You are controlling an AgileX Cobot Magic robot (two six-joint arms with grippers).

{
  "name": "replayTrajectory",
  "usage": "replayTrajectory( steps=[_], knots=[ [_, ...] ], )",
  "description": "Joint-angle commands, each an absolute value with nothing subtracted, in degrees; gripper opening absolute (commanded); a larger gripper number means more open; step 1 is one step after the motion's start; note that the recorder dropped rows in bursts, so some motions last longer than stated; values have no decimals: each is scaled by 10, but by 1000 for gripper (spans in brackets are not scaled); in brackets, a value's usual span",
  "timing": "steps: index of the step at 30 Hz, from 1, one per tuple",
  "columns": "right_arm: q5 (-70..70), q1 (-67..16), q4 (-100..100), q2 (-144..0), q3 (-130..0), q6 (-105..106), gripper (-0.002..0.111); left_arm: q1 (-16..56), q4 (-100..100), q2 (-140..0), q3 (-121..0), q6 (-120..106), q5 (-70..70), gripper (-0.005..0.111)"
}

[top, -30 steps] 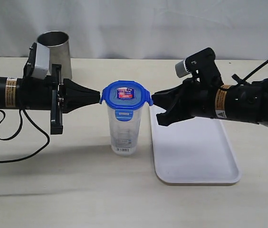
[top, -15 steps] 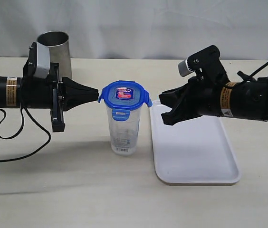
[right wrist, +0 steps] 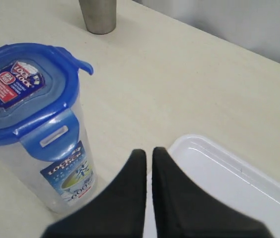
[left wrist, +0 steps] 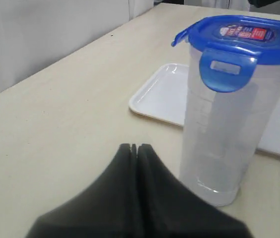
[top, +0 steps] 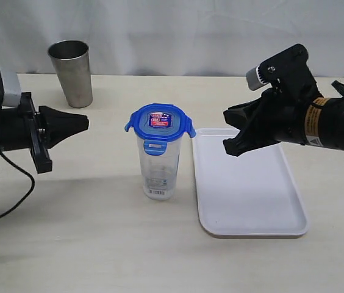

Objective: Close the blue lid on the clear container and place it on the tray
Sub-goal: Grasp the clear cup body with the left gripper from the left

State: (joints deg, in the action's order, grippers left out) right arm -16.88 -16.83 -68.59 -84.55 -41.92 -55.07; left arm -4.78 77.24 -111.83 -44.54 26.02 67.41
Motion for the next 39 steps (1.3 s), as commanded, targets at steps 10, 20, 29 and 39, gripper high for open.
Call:
replayTrajectory(
  steps=[10,20,29,39],
  knots=[
    [-164,-168,-684,-840,-416,-553,4,10,759,-1229,-446,149,700,27],
    [-164,-168,-684,-840,-413,-553,4,79,684,-1246,-448,120,681,97],
    [-164,-168,-684,-840,-413,-561,4,132,629,-1255,-448,82,682,97],
    [-164,-168,-684,-840,-413,-562,4,182,609,-1287,-499,65,674,97]
  ],
)
